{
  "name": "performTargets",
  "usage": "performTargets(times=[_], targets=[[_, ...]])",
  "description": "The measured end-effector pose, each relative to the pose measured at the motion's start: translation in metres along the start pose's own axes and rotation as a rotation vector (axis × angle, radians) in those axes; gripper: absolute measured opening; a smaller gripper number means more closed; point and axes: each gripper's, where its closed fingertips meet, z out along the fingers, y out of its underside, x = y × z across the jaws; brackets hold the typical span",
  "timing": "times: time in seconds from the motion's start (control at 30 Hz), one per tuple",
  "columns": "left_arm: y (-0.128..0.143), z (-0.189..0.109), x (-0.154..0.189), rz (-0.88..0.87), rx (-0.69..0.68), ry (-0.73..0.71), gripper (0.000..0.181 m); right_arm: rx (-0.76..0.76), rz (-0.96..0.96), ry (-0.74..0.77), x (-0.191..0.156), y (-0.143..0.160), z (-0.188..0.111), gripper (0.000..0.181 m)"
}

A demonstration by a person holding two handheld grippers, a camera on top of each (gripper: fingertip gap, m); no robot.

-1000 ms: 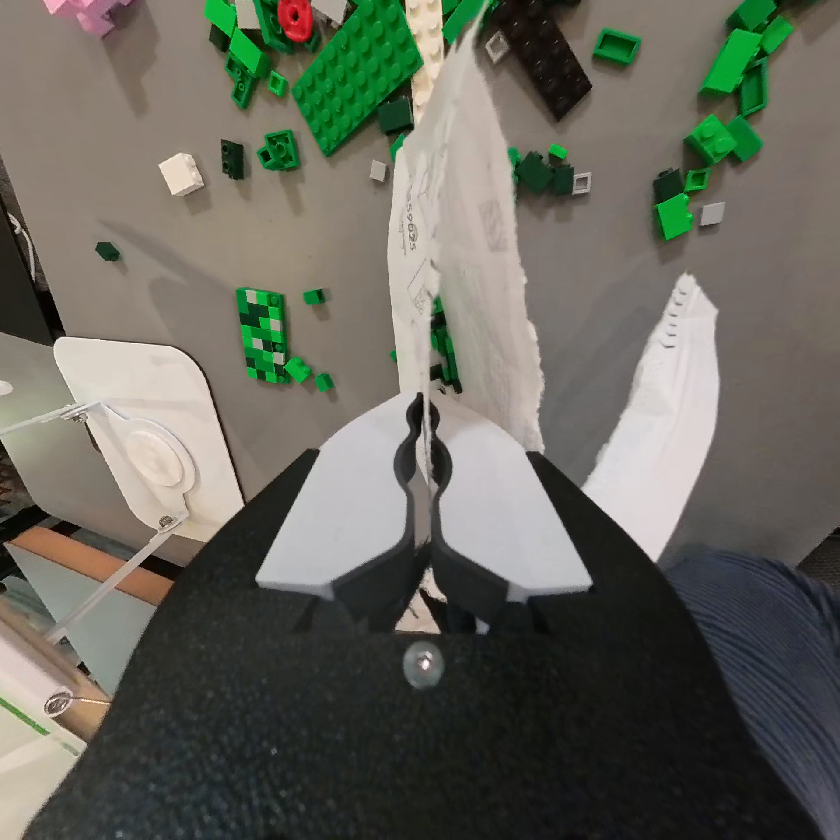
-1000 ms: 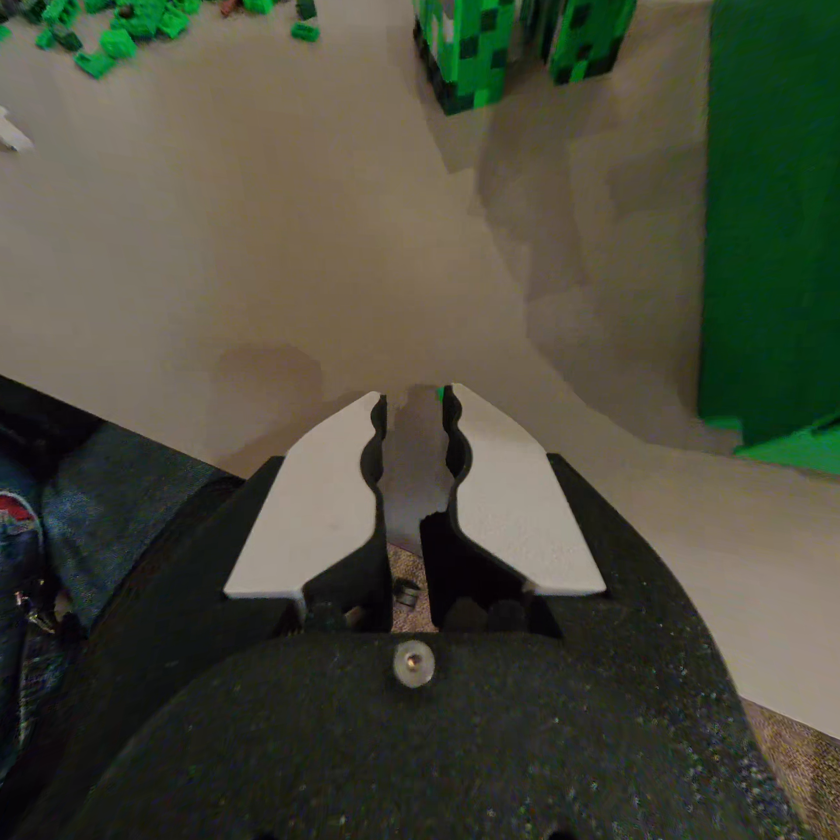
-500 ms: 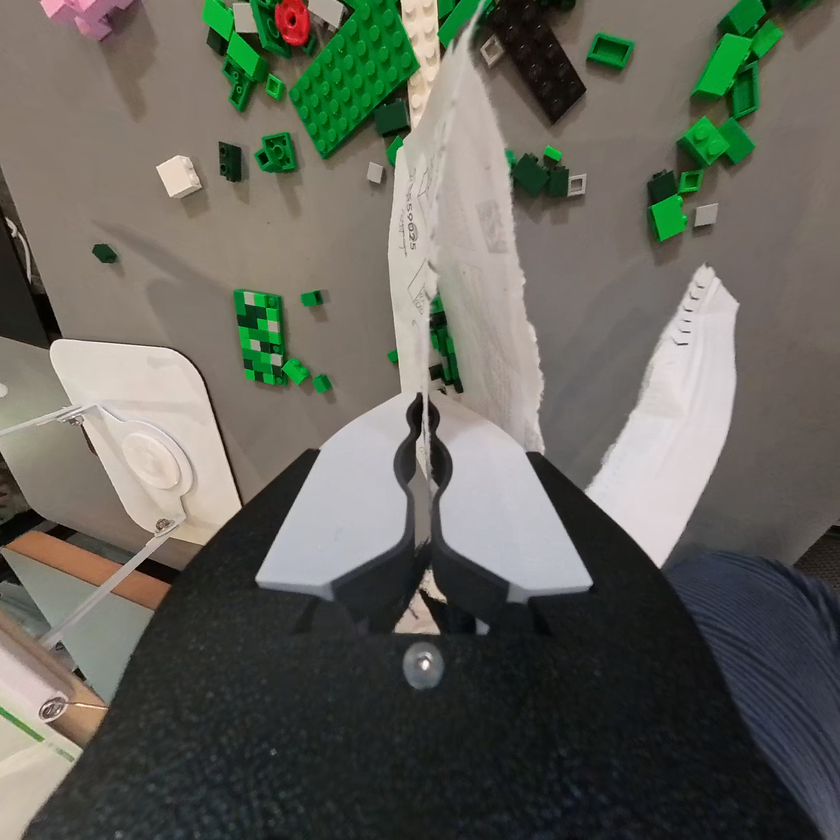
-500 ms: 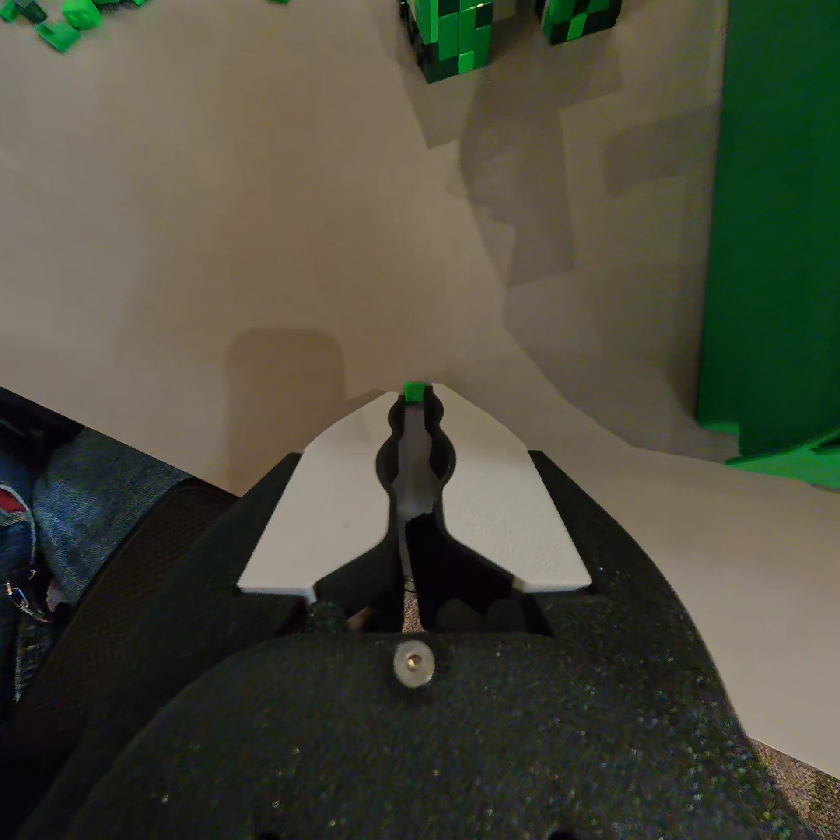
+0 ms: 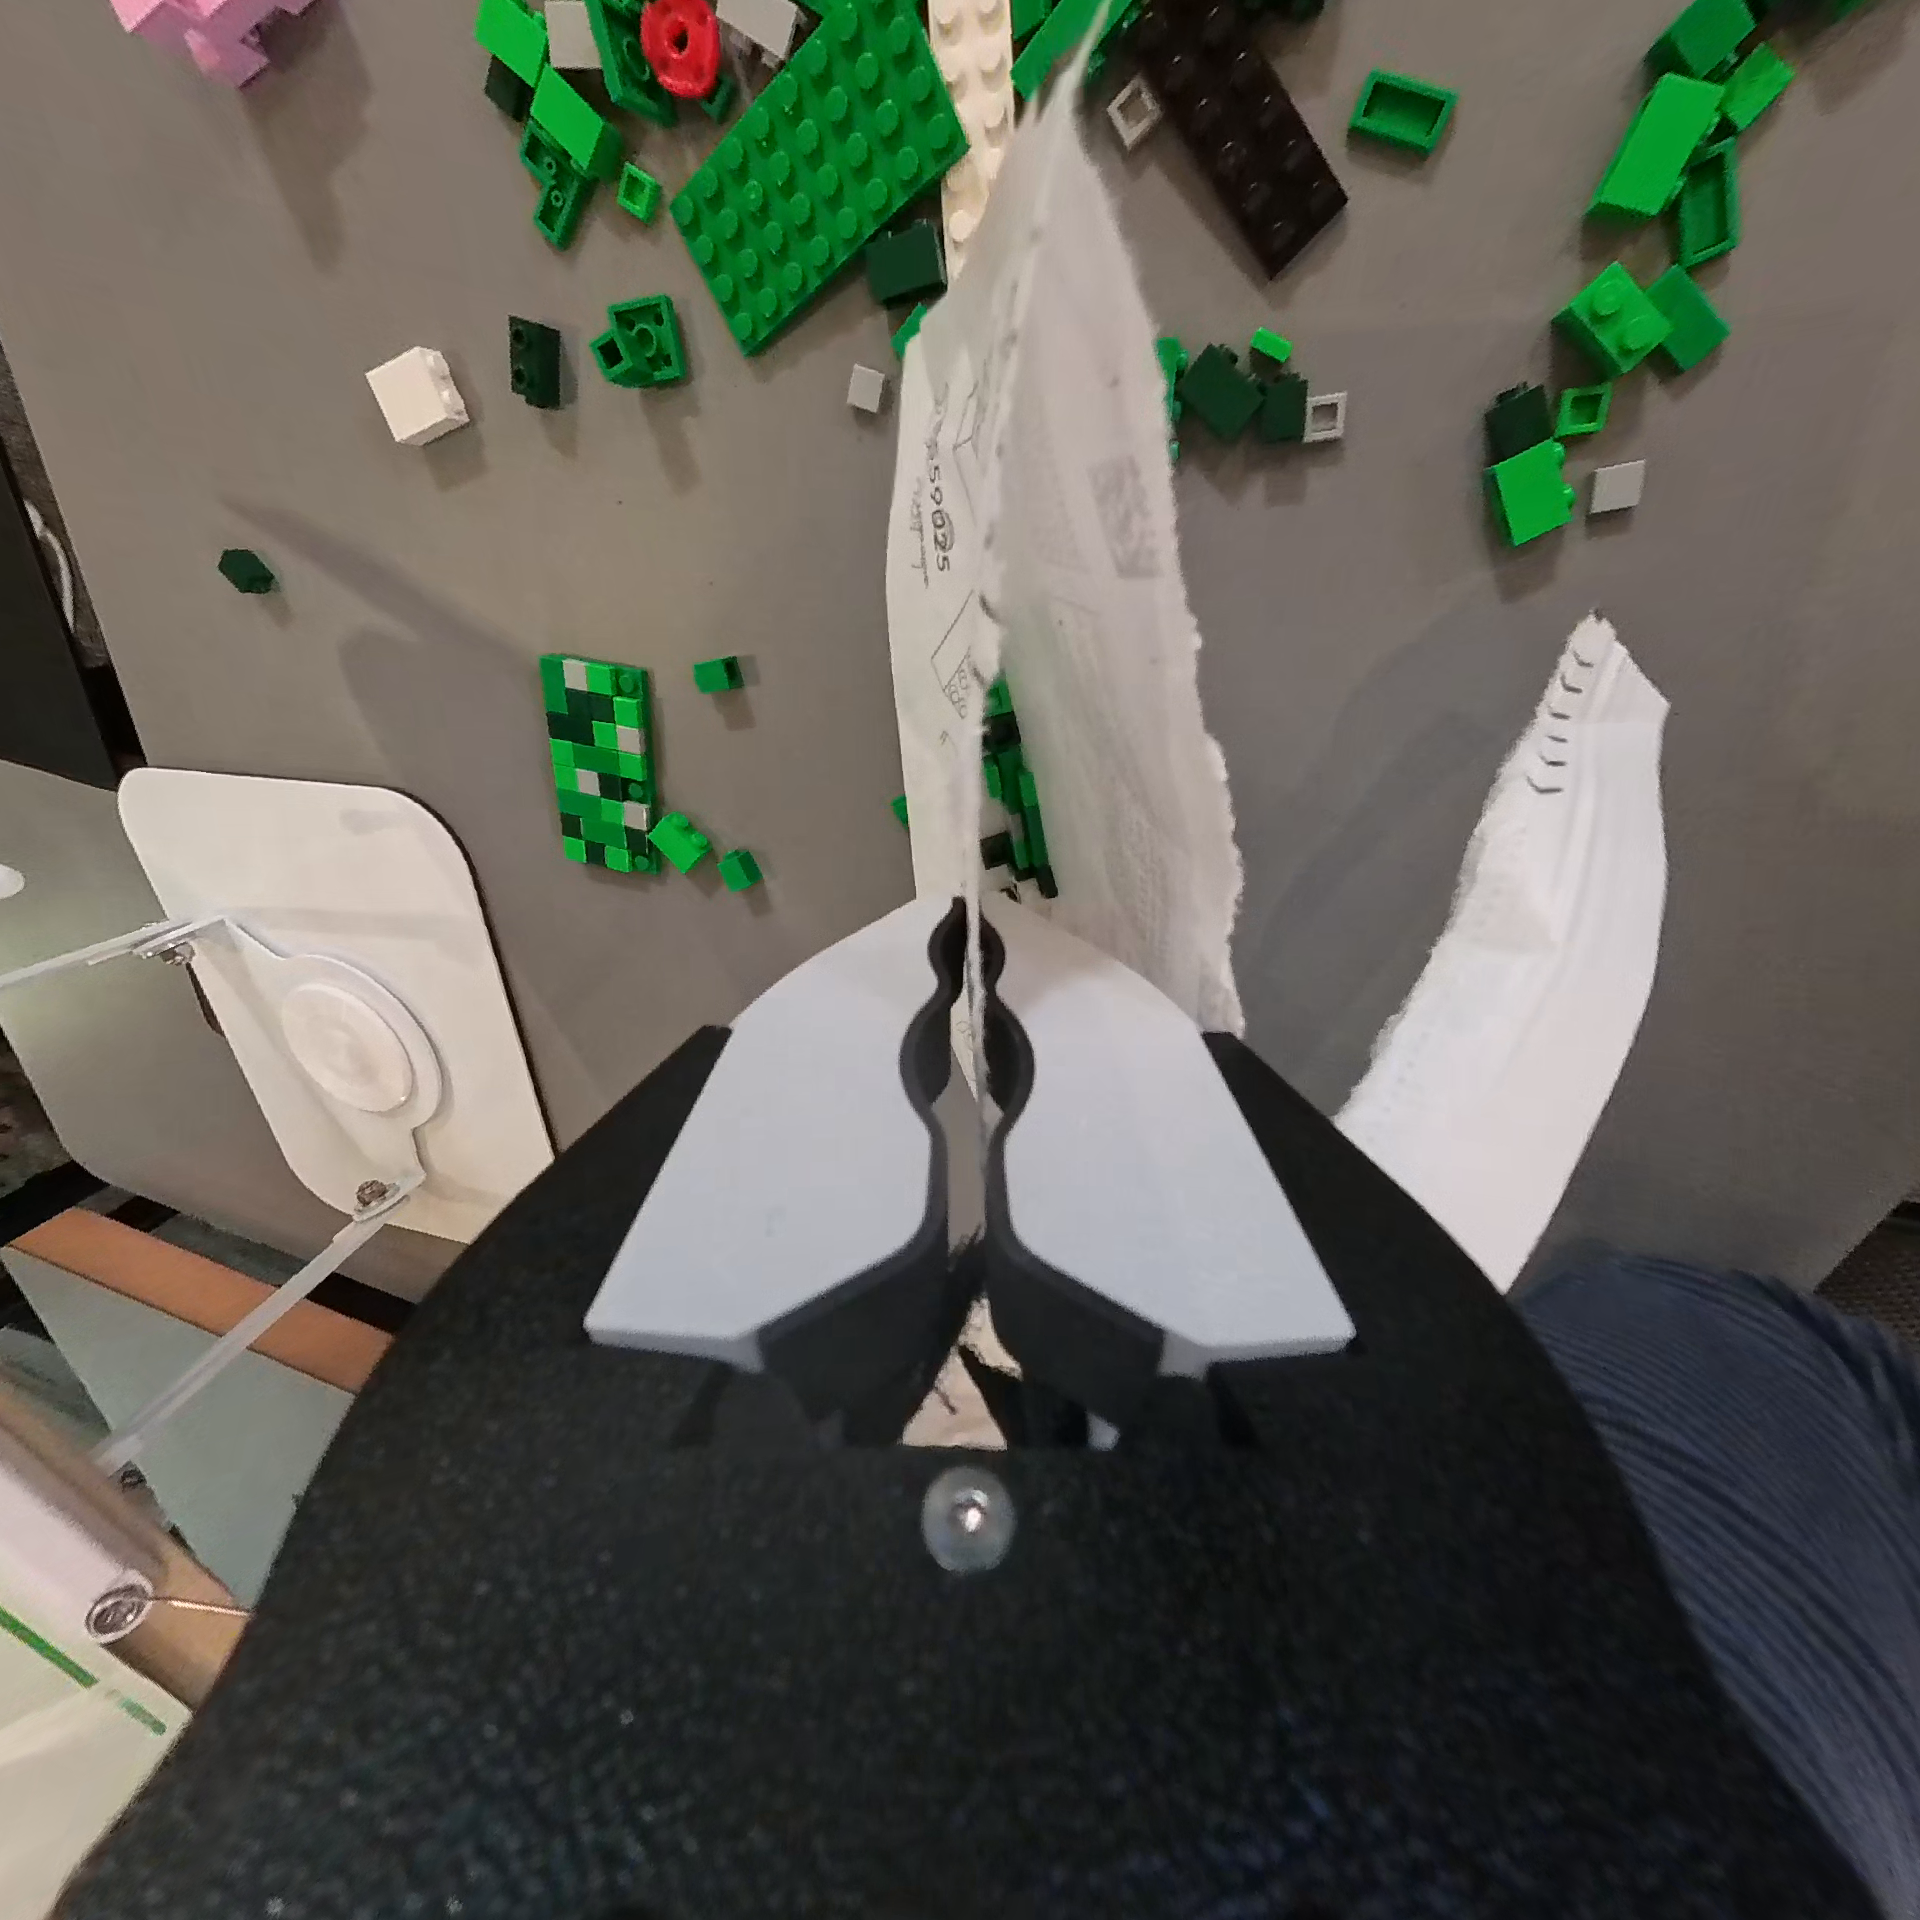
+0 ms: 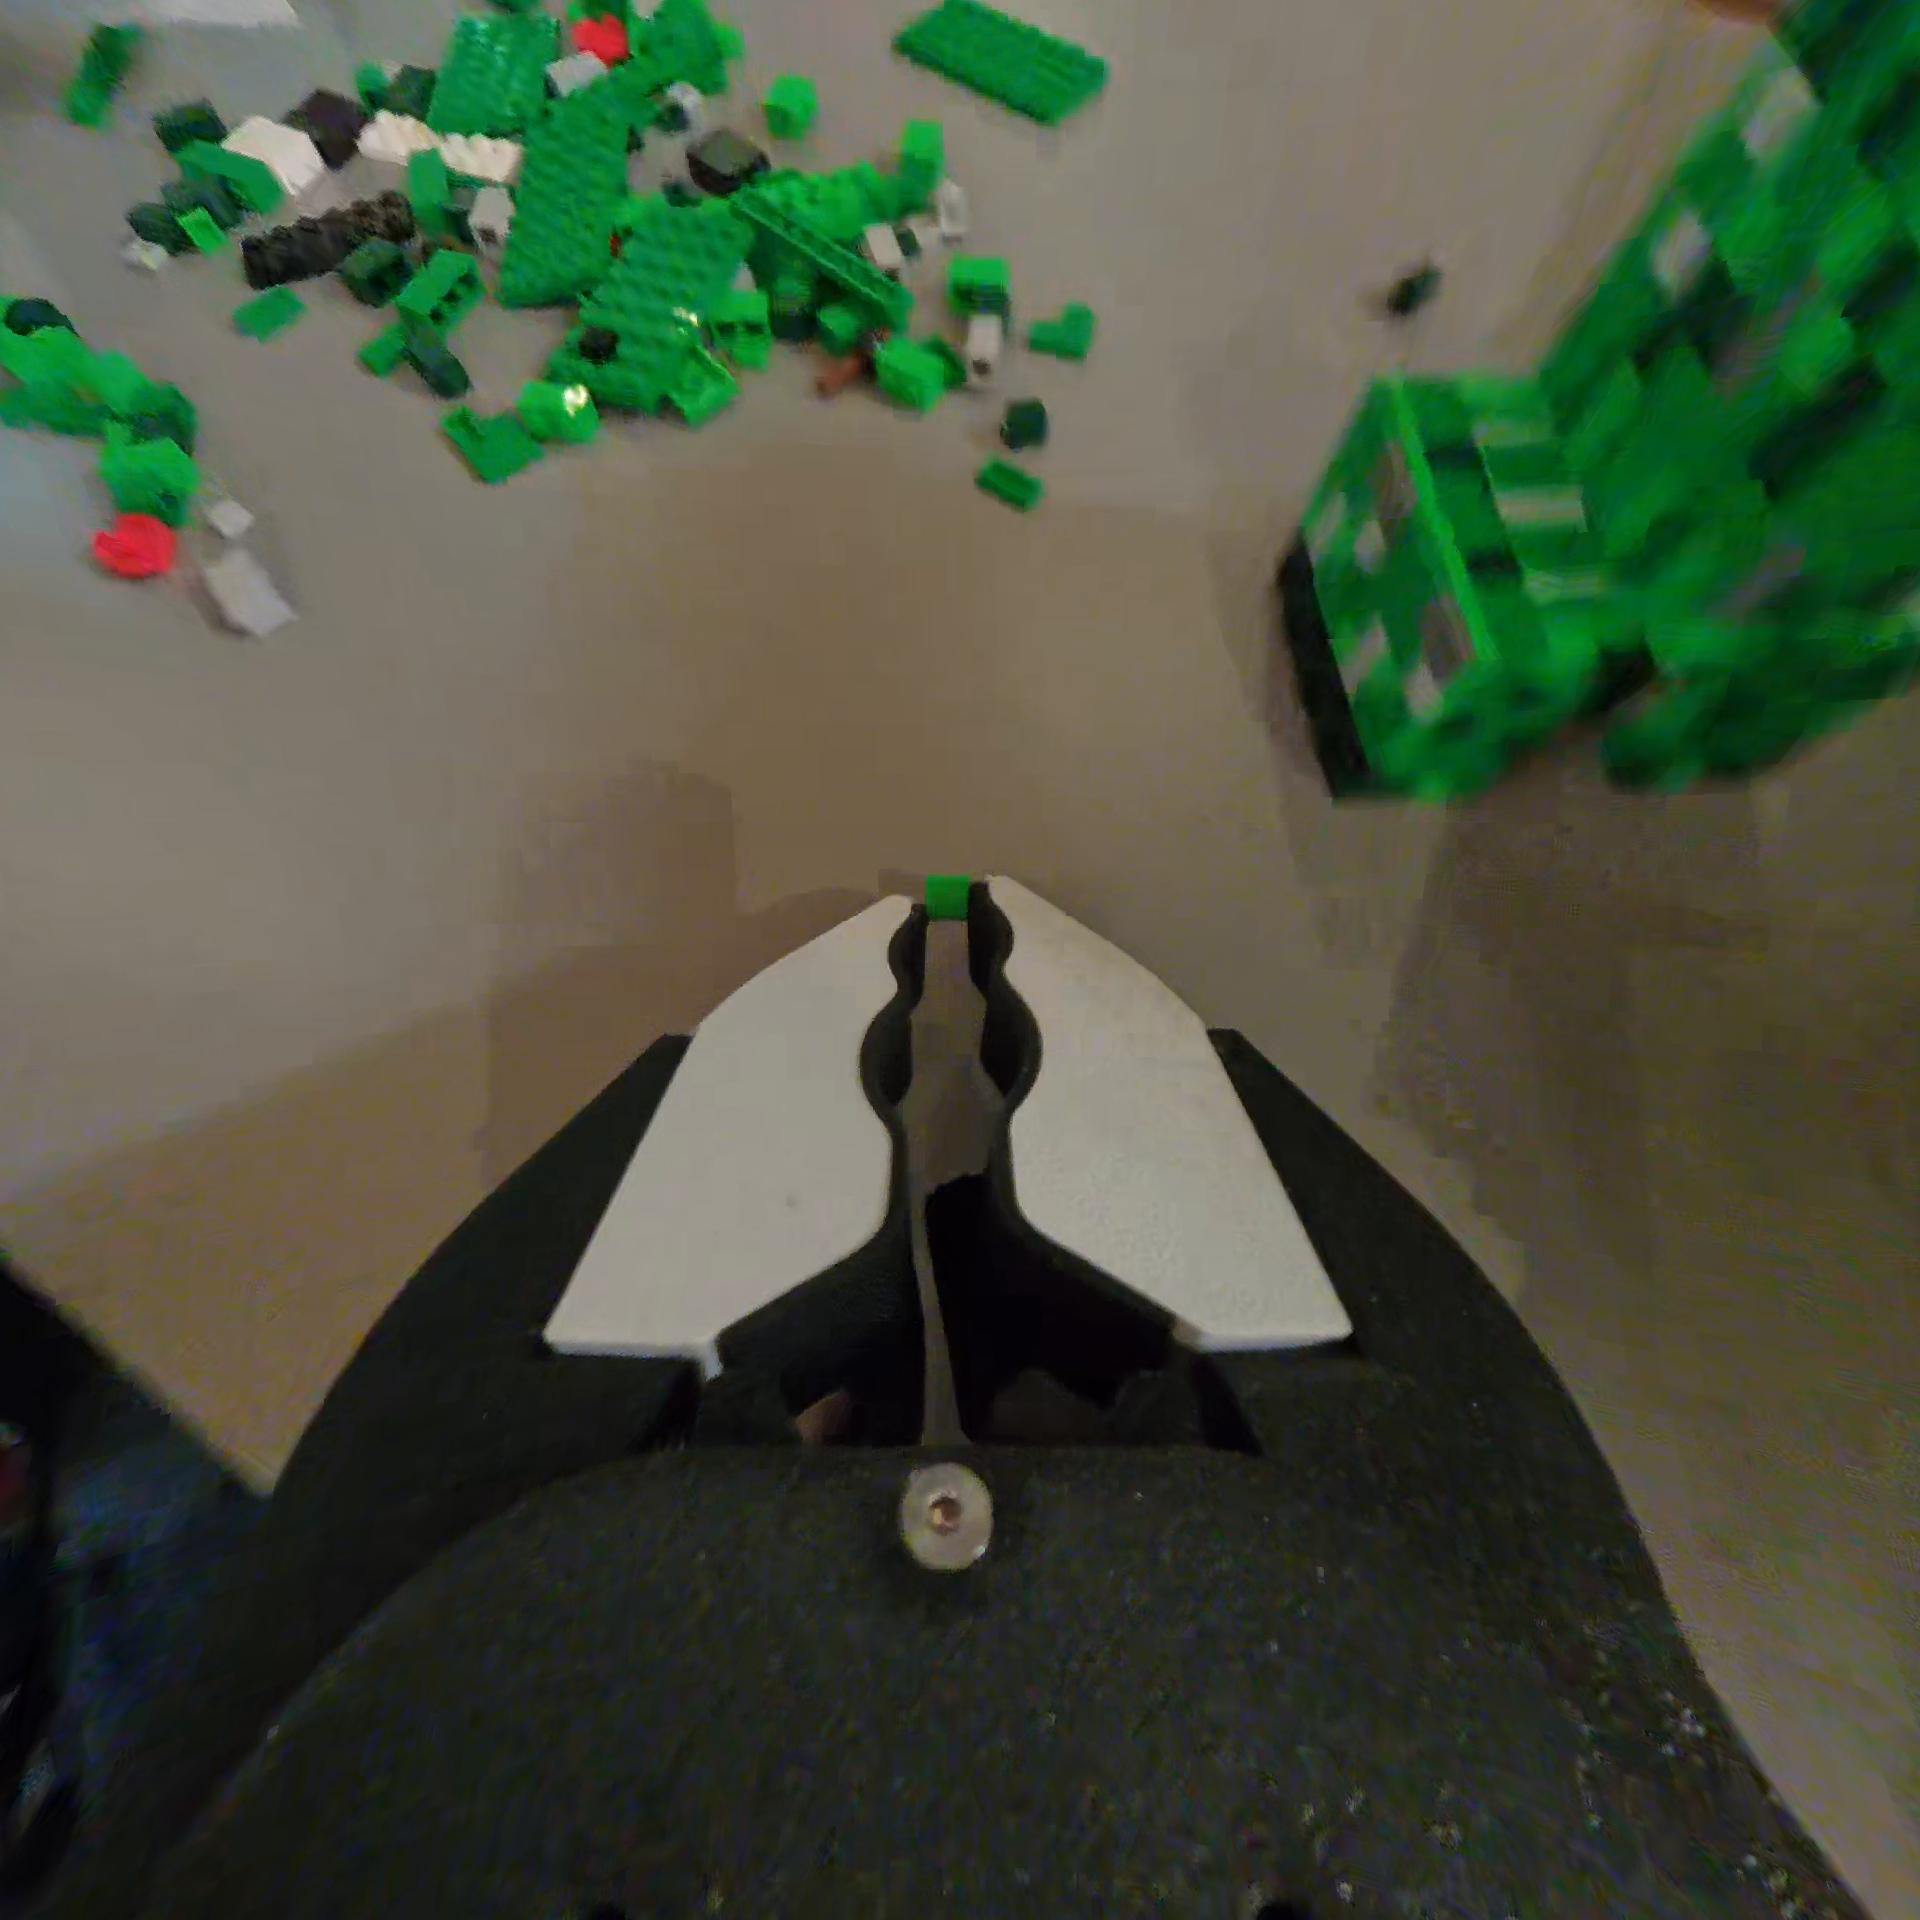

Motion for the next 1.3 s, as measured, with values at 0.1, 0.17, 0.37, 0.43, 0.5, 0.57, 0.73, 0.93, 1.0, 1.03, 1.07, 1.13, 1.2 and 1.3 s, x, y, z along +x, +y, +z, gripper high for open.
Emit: performTargets(times=[0.1,0.17,0.37,0.43,0.5,0.57,0.73,0.93,1.0,1.03,1.07,1.13,1.2,1.3], targets=[[-0.001,0.000,0.001,0.009,0.000,0.001,0.000,0.005,-0.071,-0.039,-0.015,-0.027,0.032,0.008],[-0.002,-0.001,0.002,0.012,0.006,-0.001,0.000,-0.014,-0.089,-0.056,-0.018,-0.036,0.049,0.008],[0.000,-0.004,0.000,0.000,0.020,-0.005,0.000,-0.084,-0.121,-0.082,-0.018,-0.038,0.072,0.008],[0.001,-0.005,0.000,-0.004,0.022,-0.003,0.000,-0.100,-0.115,-0.094,-0.018,-0.036,0.074,0.010],[0.001,-0.005,0.000,-0.004,0.025,-0.001,0.000,-0.114,-0.113,-0.101,-0.019,-0.033,0.076,0.014],[0.001,-0.004,0.000,-0.002,0.026,0.003,0.000,-0.126,-0.117,-0.104,-0.019,-0.031,0.077,0.016],[0.000,-0.003,0.001,0.002,0.023,0.010,0.000,-0.134,-0.101,-0.112,-0.020,-0.031,0.078,0.030],[0.000,-0.005,0.001,0.001,0.034,0.008,0.000,-0.096,-0.075,-0.126,-0.023,-0.038,0.077,0.059],[0.001,-0.006,0.001,-0.003,0.036,0.007,0.000,-0.087,-0.064,-0.129,-0.023,-0.040,0.077,0.068],[0.001,-0.006,0.001,-0.004,0.037,0.006,0.000,-0.085,-0.060,-0.129,-0.024,-0.041,0.077,0.073],[0.001,-0.006,0.001,-0.004,0.039,0.006,0.000,-0.085,-0.057,-0.128,-0.024,-0.041,0.076,0.076],[0.001,-0.007,0.001,-0.005,0.042,0.005,0.000,-0.087,-0.056,-0.123,-0.024,-0.042,0.076,0.084],[0.001,-0.007,0.001,-0.005,0.043,0.005,0.000,-0.083,-0.055,-0.113,-0.023,-0.044,0.074,0.090],[0.002,-0.008,0.001,-0.007,0.046,0.003,0.000,-0.034,-0.068,-0.091,-0.023,-0.053,0.070,0.088]])
